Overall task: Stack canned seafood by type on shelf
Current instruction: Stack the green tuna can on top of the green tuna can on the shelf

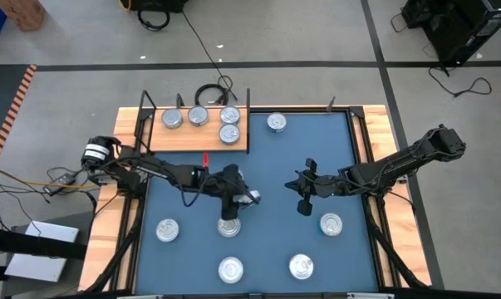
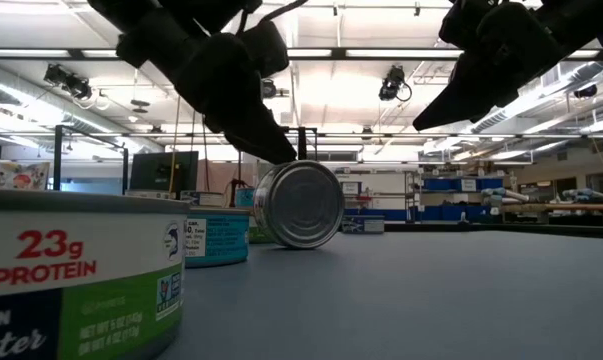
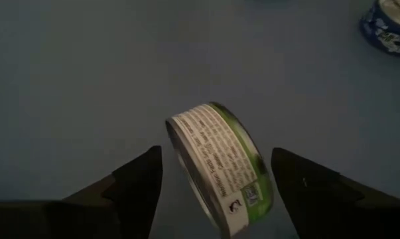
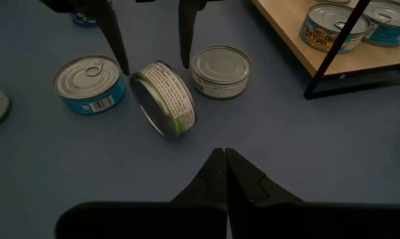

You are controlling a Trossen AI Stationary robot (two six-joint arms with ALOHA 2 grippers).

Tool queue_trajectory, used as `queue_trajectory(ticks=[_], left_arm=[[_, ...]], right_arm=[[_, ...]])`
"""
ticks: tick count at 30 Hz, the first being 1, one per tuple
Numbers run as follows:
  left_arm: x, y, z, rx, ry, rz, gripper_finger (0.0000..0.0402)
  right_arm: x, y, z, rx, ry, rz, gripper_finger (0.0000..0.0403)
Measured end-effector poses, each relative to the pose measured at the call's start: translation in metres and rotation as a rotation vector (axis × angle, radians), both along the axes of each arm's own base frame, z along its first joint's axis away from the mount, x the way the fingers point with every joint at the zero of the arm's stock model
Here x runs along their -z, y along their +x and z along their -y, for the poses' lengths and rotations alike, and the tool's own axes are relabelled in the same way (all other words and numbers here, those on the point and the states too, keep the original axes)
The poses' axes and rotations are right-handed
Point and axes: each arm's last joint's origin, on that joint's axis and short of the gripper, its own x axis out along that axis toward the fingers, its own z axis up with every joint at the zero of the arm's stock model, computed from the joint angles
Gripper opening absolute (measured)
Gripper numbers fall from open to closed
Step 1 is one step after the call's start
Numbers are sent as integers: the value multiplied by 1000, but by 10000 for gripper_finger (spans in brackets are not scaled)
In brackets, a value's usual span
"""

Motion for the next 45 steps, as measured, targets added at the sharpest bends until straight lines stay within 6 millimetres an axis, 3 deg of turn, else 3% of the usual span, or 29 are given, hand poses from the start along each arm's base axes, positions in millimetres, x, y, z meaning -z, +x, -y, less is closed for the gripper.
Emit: queue_trajectory(ticks=[9, 21, 31, 45], left_arm=[[0, -1, 4, -116, -22, 11, 285], [0, -1, 5, -101, -29, 12, 285], [-12, 3, 10, -190, -101, -36, 285], [16, 13, 17, -202, -76, -81, 285]], right_arm=[[0, 0, 0, 8, 13, 3, 1], [0, 0, 0, 8, 13, 3, 1], [0, 0, 0, 8, 13, 3, 1], [0, 0, 0, 7, 17, 4, 2]])
